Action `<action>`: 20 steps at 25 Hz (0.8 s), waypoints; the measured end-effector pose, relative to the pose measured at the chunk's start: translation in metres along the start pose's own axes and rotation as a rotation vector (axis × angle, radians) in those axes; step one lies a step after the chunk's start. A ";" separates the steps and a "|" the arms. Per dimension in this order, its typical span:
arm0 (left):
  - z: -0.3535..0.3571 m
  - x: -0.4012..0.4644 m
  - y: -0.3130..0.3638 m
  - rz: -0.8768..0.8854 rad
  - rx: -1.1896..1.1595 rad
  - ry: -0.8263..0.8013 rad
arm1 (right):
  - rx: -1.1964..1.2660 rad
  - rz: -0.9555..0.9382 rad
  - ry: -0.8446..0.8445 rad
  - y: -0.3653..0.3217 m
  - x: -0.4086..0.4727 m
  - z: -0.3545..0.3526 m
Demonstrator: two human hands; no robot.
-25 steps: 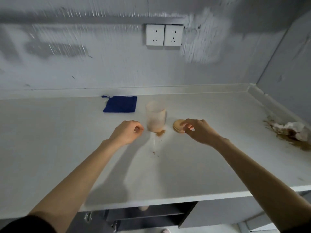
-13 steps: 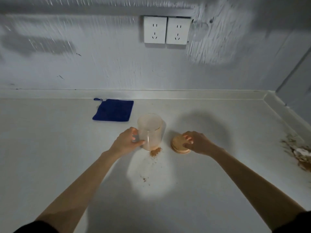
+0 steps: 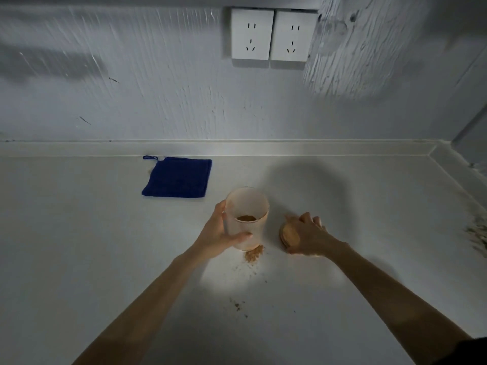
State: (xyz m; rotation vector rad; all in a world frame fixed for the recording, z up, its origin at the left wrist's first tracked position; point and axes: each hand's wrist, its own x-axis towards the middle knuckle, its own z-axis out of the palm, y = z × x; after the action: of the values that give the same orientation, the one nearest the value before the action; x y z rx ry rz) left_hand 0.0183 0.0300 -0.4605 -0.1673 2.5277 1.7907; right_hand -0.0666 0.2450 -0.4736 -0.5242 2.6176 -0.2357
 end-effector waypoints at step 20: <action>0.003 0.007 -0.004 0.099 0.063 0.053 | 0.673 -0.405 0.524 -0.081 -0.022 -0.037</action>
State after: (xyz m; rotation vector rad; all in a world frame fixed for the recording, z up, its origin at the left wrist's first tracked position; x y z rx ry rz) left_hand 0.0116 0.0309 -0.4662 -0.0903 2.6699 1.7595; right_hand -0.0395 0.1831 -0.4120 -0.8100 2.6226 -1.4910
